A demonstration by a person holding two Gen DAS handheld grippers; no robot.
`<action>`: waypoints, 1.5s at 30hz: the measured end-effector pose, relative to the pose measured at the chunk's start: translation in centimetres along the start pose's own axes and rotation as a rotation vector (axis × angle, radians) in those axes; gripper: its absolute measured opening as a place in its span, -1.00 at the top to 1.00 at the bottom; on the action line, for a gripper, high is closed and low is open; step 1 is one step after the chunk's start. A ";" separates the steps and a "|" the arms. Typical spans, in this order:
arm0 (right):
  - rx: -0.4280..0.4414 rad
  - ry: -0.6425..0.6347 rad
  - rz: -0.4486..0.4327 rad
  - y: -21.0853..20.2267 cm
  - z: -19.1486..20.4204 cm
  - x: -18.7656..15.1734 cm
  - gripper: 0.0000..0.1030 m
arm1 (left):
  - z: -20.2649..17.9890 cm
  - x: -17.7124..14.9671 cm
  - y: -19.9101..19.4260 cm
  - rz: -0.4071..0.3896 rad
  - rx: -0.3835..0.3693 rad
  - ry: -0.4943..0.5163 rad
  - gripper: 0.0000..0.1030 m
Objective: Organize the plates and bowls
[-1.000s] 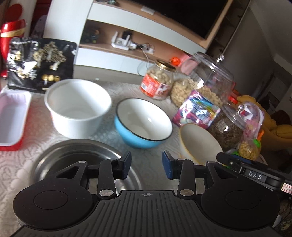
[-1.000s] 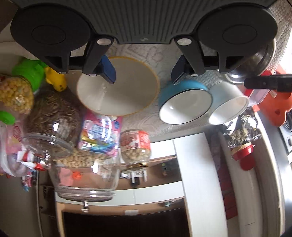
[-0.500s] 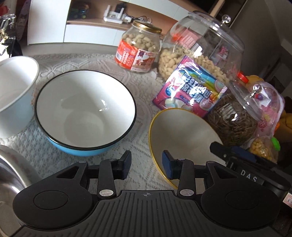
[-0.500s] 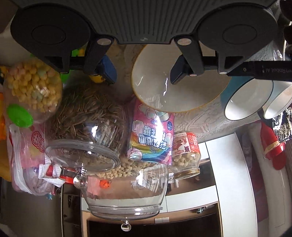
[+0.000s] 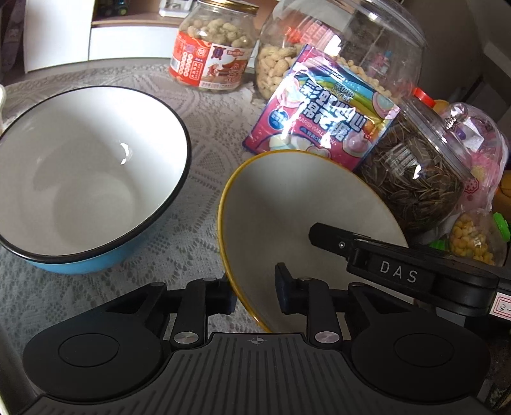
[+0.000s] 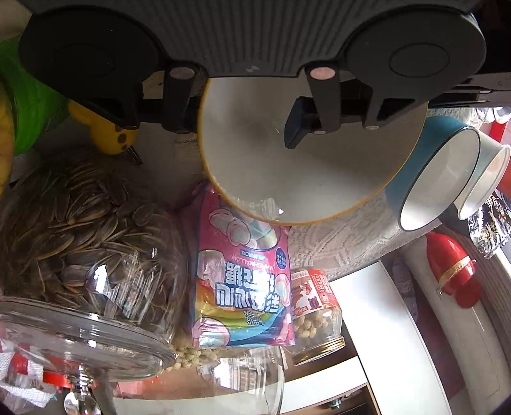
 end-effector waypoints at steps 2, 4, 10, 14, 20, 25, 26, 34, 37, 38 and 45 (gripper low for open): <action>-0.008 -0.014 -0.001 -0.1 0.3 -0.3 0.10 | 0.1 -0.1 -0.1 0.000 0.005 0.006 0.49; -0.005 -0.028 -0.001 -0.2 0.9 -0.6 0.10 | 0.4 -0.5 -0.4 0.008 0.007 0.003 0.49; 0.051 -0.034 0.032 -1.0 3.2 -2.4 0.09 | 2.3 -2.4 -2.6 0.025 0.028 -0.009 0.49; 0.128 -0.048 0.041 -1.8 5.9 -3.6 0.09 | 4.0 -4.4 -4.4 0.037 0.085 -0.042 0.49; 0.111 -0.136 0.049 -2.7 8.2 -5.6 0.04 | 5.4 -6.2 -5.7 0.033 0.104 -0.051 0.49; 0.120 -0.101 0.055 -2.7 7.5 -6.1 0.04 | 5.0 -6.3 -6.0 0.019 0.096 -0.037 0.53; 0.122 -0.103 0.052 -2.8 7.4 -6.2 0.04 | 5.0 -6.3 -6.1 0.018 0.099 -0.035 0.53; 0.124 -0.126 0.041 -2.8 7.6 -6.3 0.04 | 5.0 -6.3 -6.1 0.016 0.088 -0.040 0.53; 0.134 -0.119 0.044 -3.0 7.5 -6.0 0.04 | 5.5 -6.1 -6.7 0.009 0.067 -0.059 0.53; 0.137 -0.119 0.040 -3.1 7.5 -5.9 0.04 | 5.8 -5.8 -7.1 -0.001 0.062 -0.071 0.52; 0.119 -0.108 -0.007 -4.4 7.3 -4.4 0.04 | 7.1 -3.1 -10.0 -0.101 0.048 -0.111 0.52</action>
Point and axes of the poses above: each gripper's, at about its wrist camera, not at the fingertips, and y roughly the way its jaws point, z to its left, x to its top, the point moved 10 cm from there along y, roughly the way its jaws point, and after that the axes turned 11 degrees about x, right-handed, at the moved point
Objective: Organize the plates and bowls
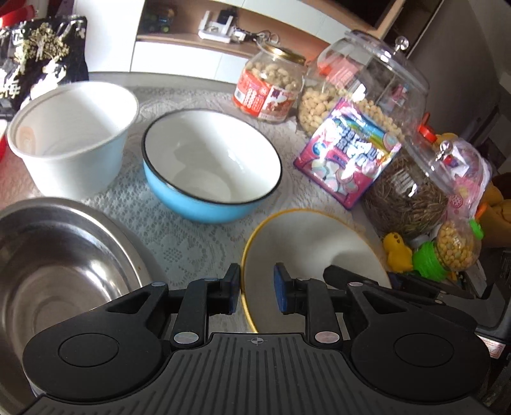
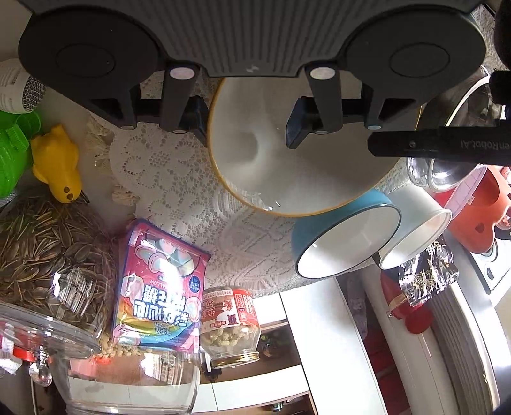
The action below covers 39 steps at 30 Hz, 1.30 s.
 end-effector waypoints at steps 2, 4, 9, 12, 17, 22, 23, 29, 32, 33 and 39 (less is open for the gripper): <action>-0.014 -0.024 -0.017 -0.9 0.2 1.1 0.04 | 0.5 1.4 -1.1 -0.054 0.001 0.000 0.52; -0.044 -0.048 -0.023 -1.7 0.3 2.1 0.04 | 1.5 3.1 -1.7 -0.099 0.016 -0.009 0.52; -0.087 -0.041 0.007 -1.9 1.1 5.5 0.04 | 4.3 6.5 -0.4 -0.074 0.055 -0.057 0.52; -0.075 -0.036 0.039 -0.8 2.5 7.7 0.04 | 6.6 7.0 0.7 -0.063 0.057 -0.105 0.52; -0.007 0.058 0.164 4.7 3.9 10.4 0.04 | 9.3 6.6 3.7 0.046 0.045 -0.204 0.34; 0.005 0.194 0.256 10.8 2.6 11.0 0.04 | 9.1 6.9 5.8 0.120 0.067 -0.189 0.35; 0.010 0.232 0.285 12.0 2.1 10.6 0.04 | 8.9 6.9 6.2 0.134 0.069 -0.180 0.35; 0.075 0.273 0.412 16.0 1.5 8.6 0.49 | 7.2 6.9 9.1 0.204 0.133 -0.095 0.37; 0.083 0.217 0.397 15.3 1.9 8.6 0.52 | 6.9 7.1 9.5 0.217 0.157 -0.079 0.37; 0.080 0.190 0.380 14.8 2.0 8.8 0.52 | 6.7 7.2 9.5 0.221 0.159 -0.066 0.37; 0.117 0.209 0.308 12.3 -0.5 9.8 0.53 | 3.9 7.0 10.5 0.231 0.176 0.070 0.37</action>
Point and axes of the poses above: each gripper's, at about its wrist camera, not at the fingertips, and y roughly the way its jaws point, z to its left, x to its top, the point moved 10 cm from there along y, roughly the way its jaws point, and after that the axes turned 11 degrees about x, right-handed, at the moved point
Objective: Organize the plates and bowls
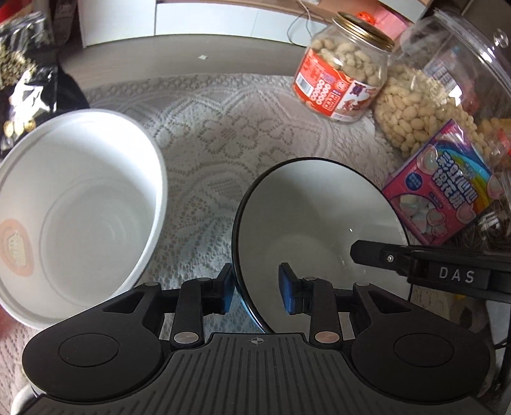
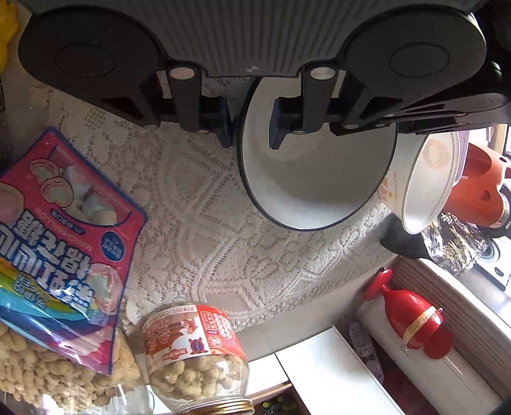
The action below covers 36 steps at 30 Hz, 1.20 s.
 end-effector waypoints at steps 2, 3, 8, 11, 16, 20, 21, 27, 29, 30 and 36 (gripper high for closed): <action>0.015 0.033 0.004 0.2 -0.6 0.1 0.52 | -0.5 0.5 0.4 -0.012 0.030 0.047 0.40; 0.015 0.043 0.012 0.4 -0.7 0.1 0.52 | -0.6 0.8 0.7 -0.017 0.042 0.062 0.43; 0.005 0.071 0.070 2.3 -1.0 0.0 0.48 | -1.1 1.5 2.5 0.013 0.073 0.109 0.45; 0.014 0.074 0.087 3.1 -1.1 0.0 0.44 | -1.0 1.5 3.1 0.030 0.064 0.093 0.43; 0.001 0.044 0.084 3.2 -0.5 -0.3 0.31 | -1.2 1.5 3.3 0.056 0.055 0.076 0.31; -0.003 0.050 0.081 2.6 -0.3 -0.5 0.30 | -1.2 1.1 2.9 0.098 0.037 0.050 0.30; -0.005 0.043 0.075 2.3 -0.1 -0.5 0.30 | -1.2 1.0 2.5 0.091 0.036 0.050 0.30; 0.016 0.015 0.001 -2.1 2.3 -0.2 0.30 | -1.7 1.2 -2.1 0.012 0.018 0.053 0.29; 0.020 -0.001 -0.023 -4.0 3.2 -0.3 0.30 | -2.0 1.2 -4.2 -0.017 0.010 0.064 0.29; 0.021 -0.005 -0.034 -4.9 3.7 -0.3 0.30 | -2.2 1.1 -5.3 -0.034 0.006 0.066 0.29; -0.006 -0.053 -0.040 -10.0 5.7 -3.2 0.30 | -3.6 -1.6 -9.9 -0.062 -0.007 0.099 0.27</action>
Point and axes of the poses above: each gripper's, at about its wrist camera, not at the fingertips, and y roughly the way its jaws point, z to its left, x to its top, the point moved 10 cm from there along y, roughly the way its jaws point, and after that the axes turned 11 degrees about x, right-handed, at the moved point
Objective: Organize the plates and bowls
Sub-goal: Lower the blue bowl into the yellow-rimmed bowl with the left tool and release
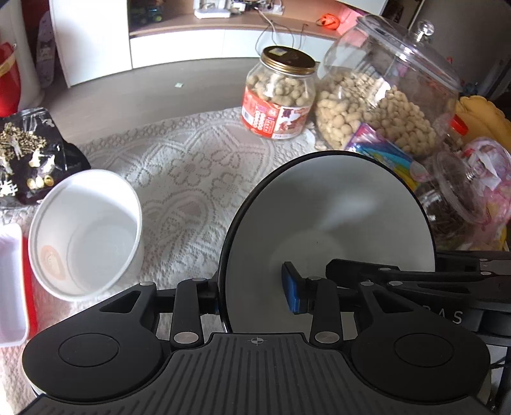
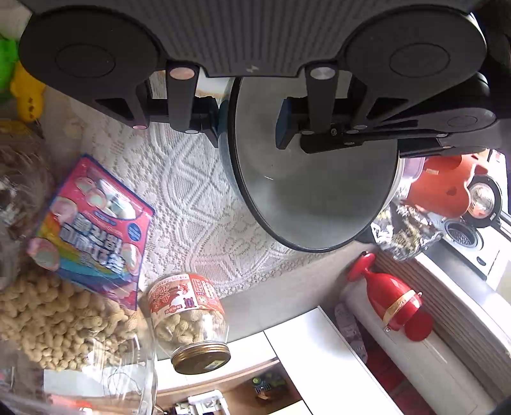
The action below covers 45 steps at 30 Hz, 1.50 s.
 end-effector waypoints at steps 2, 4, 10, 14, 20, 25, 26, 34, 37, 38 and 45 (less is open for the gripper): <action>-0.015 -0.010 0.031 -0.9 0.0 -1.7 0.29 | -0.8 -1.8 -0.4 0.021 -0.018 0.022 0.27; -0.034 -0.014 0.063 -1.2 -0.5 -3.6 0.29 | -1.6 -4.0 -0.1 0.061 -0.041 0.043 0.27; -0.051 0.052 0.166 -0.1 -3.0 -8.3 0.29 | -3.1 -8.7 2.1 0.154 -0.081 0.084 0.28; -0.075 0.042 0.169 0.5 -4.4 -9.2 0.29 | -4.0 -9.6 2.8 0.161 -0.088 0.132 0.34; -0.072 0.007 0.151 0.9 -4.6 -9.2 0.22 | -4.0 -9.8 3.3 0.155 -0.098 0.107 0.36; -0.065 0.006 0.154 0.9 -4.5 -9.1 0.17 | -4.1 -9.8 3.1 0.147 -0.084 0.117 0.37; -0.063 0.013 0.152 0.9 -4.5 -9.1 0.17 | -4.1 -9.8 3.1 0.146 -0.082 0.122 0.37; -0.065 0.037 0.148 0.7 -4.6 -9.0 0.17 | -3.6 -9.9 2.6 0.143 -0.104 0.100 0.37; -0.075 0.036 0.141 0.4 -4.5 -8.9 0.16 | -3.5 -9.9 2.4 0.142 -0.109 0.092 0.37; -0.078 0.037 0.136 0.3 -4.6 -8.9 0.16 | -3.5 -9.9 2.3 0.142 -0.110 0.087 0.37; -0.104 0.025 0.112 -0.9 -4.4 -8.6 0.15 | -2.8 -9.5 1.4 0.107 -0.105 0.066 0.37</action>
Point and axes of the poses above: each gripper's, at about its wrist camera, not at the fingertips, and y roughly the way its jaws point, z to its left, x to its top, the point moved 10 cm from there along y, roughly the way its jaws point, and after that the axes turned 11 degrees about x, right-handed, at the moved point
